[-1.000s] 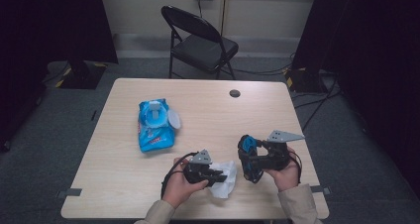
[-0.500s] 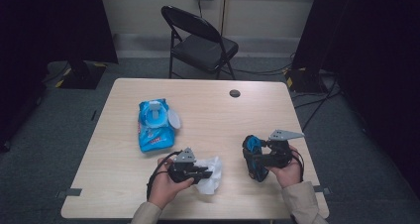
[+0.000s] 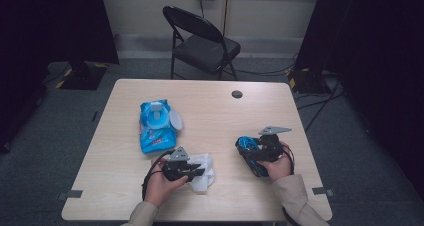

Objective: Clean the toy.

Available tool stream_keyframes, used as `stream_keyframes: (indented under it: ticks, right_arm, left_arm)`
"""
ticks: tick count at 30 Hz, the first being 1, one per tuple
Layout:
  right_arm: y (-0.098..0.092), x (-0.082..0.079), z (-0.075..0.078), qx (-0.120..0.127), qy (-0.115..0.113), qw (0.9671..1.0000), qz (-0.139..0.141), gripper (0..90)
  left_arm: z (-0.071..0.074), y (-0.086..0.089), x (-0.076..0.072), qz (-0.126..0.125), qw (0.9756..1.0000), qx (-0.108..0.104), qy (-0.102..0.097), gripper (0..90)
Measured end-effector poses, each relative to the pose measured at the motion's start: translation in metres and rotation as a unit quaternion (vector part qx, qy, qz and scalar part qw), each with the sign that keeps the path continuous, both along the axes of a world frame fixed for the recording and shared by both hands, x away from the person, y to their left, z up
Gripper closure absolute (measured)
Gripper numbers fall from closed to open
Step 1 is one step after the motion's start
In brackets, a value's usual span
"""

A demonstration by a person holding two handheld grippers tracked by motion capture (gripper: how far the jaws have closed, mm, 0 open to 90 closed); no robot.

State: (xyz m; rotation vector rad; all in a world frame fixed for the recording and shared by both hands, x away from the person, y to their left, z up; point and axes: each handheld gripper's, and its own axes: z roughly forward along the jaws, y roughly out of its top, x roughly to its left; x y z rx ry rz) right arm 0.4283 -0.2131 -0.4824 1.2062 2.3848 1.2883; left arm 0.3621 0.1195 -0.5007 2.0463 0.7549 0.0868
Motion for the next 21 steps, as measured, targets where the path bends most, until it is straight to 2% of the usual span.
stream_keyframes:
  ticks: [8,10,12,13,15,17,18,21]
  right_arm:
    - [0.010,0.013,-0.007,-0.035,0.022,0.9991,-0.008,23.8]
    - [0.012,0.016,-0.007,-0.046,0.023,0.9986,-0.007,23.7]
    - [0.013,0.017,-0.007,-0.052,0.023,0.9983,-0.007,23.5]
    - [0.015,0.017,-0.007,-0.055,0.016,0.9984,-0.005,24.6]
    - [0.014,0.018,-0.003,-0.049,0.009,0.9988,-0.007,25.2]
    - [0.012,0.020,0.001,-0.047,0.008,0.9988,-0.002,25.5]
    - [0.011,0.019,0.003,-0.048,0.004,0.9989,-0.004,23.8]
    - [0.009,0.017,0.006,-0.044,0.000,0.9990,-0.002,20.4]
  left_arm:
    - [-0.003,0.007,0.006,0.022,0.9995,0.021,-0.013,72.9]
    - [-0.004,0.009,0.007,0.031,0.9992,0.021,-0.012,72.8]
    - [-0.004,0.010,0.008,0.036,0.9989,0.026,-0.017,68.7]
    - [-0.003,0.010,0.009,0.037,0.9988,0.028,-0.017,68.7]
    - [-0.002,0.010,0.009,0.043,0.9984,0.032,-0.021,62.9]
    - [0.000,0.009,0.009,0.047,0.9979,0.034,-0.026,52.1]
    - [0.001,0.009,0.009,0.051,0.9977,0.033,-0.032,46.2]
    - [0.005,0.009,0.008,0.048,0.9968,0.043,-0.048,37.2]
